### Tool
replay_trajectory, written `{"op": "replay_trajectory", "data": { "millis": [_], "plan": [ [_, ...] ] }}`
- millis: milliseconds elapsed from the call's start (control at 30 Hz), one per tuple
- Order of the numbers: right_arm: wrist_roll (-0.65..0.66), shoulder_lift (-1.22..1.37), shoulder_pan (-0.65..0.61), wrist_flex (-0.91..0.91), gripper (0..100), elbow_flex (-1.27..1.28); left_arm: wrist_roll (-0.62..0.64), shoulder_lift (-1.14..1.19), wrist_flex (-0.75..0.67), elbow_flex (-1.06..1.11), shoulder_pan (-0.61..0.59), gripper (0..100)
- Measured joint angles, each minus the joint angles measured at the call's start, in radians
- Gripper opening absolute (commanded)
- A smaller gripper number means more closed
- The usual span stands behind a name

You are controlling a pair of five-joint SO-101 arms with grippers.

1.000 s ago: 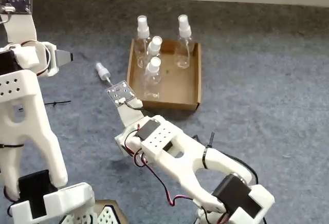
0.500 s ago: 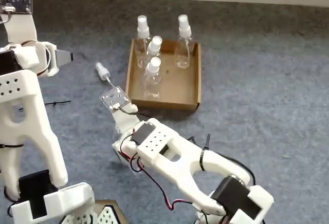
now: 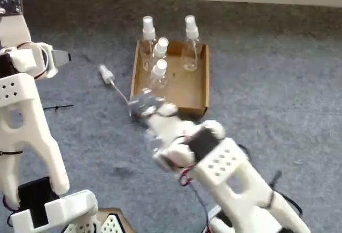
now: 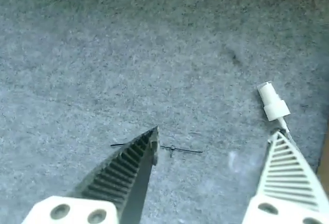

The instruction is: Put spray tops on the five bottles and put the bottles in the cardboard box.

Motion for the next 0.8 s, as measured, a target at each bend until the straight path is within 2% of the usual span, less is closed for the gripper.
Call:
{"op": "replay_trajectory", "data": {
  "millis": [233,367,500,667,800],
  "plan": [
    [0.233,-0.157,0.549,0.017,0.5,0.000,0.161,0.097,-0.061,-0.002,0.107,30],
    [0.288,-0.161,0.749,-0.078,0.5,0.006,0.232,0.227,-0.193,-0.002,0.161,30],
    [0.299,-0.130,0.841,-0.207,0.5,0.094,0.247,0.350,-0.311,-0.002,0.192,30],
    [0.299,0.043,0.845,-0.379,0.5,0.163,0.249,0.443,-0.391,0.000,0.229,25],
    [0.299,0.222,0.853,-0.468,0.5,0.163,0.302,0.506,-0.442,0.000,0.249,22]
  ]
}}
